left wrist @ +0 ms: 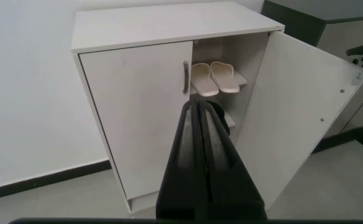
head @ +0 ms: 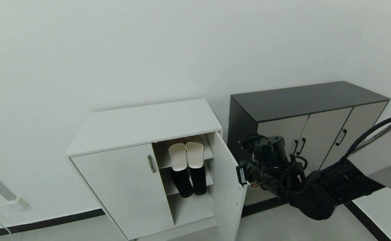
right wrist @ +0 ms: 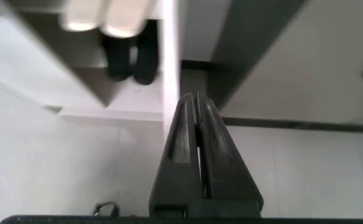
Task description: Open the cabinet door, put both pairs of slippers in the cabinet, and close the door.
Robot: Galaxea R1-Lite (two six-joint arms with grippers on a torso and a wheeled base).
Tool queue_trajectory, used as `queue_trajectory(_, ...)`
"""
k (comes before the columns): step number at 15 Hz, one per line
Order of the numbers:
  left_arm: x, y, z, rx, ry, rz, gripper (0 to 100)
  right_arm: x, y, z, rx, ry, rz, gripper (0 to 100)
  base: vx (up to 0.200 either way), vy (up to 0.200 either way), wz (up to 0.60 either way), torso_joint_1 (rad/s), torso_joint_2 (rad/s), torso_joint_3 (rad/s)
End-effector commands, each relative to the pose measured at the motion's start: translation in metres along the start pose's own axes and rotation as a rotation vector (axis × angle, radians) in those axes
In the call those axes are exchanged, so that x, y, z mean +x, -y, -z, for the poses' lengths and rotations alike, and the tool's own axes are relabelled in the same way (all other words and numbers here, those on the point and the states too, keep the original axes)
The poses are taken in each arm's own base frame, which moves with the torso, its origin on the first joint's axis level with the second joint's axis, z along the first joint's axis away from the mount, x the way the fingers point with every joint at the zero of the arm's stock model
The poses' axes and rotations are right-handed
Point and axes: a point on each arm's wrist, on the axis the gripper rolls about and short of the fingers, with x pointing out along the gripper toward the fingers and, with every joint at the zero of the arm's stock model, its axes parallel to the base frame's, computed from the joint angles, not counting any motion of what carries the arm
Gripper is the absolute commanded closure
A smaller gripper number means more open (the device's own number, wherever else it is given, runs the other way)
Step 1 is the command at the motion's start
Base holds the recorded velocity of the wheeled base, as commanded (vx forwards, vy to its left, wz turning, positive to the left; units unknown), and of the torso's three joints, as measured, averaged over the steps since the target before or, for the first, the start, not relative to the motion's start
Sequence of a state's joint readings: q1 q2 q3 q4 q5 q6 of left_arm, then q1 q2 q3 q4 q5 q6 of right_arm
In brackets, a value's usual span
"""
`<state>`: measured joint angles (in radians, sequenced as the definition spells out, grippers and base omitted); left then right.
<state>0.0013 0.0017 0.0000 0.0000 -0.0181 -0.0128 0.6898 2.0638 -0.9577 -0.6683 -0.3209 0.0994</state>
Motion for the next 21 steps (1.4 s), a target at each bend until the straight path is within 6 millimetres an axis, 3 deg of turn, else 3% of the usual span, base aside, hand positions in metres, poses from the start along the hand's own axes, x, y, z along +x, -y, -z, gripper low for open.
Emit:
queue_trajectory(1,0.000,0.000,0.000,0.000,0.000,0.000,100,-0.015,-0.012,-0.005,-0.010,0.020,-0.039,100,0.000,0.000,0.00,0.000,0.00,0.000)
queue_trajectory(11,0.000,0.000,0.000,-0.001,0.000,-0.001,100,-0.023,-0.008,0.002,-0.033,0.057,-0.050,100,0.000,0.000,0.00,0.000,0.00,0.000)
queue_trajectory(17,0.000,0.000,0.000,-0.001,0.000,-0.001,100,-0.027,-0.008,0.002,-0.047,0.053,-0.112,100,0.000,0.000,0.60,0.006,0.00,0.002)
queue_trajectory(21,0.000,0.000,0.000,-0.001,0.000,-0.001,100,-0.025,0.003,0.000,-0.064,0.073,-0.090,100,0.000,0.000,0.00,0.000,0.00,0.000)
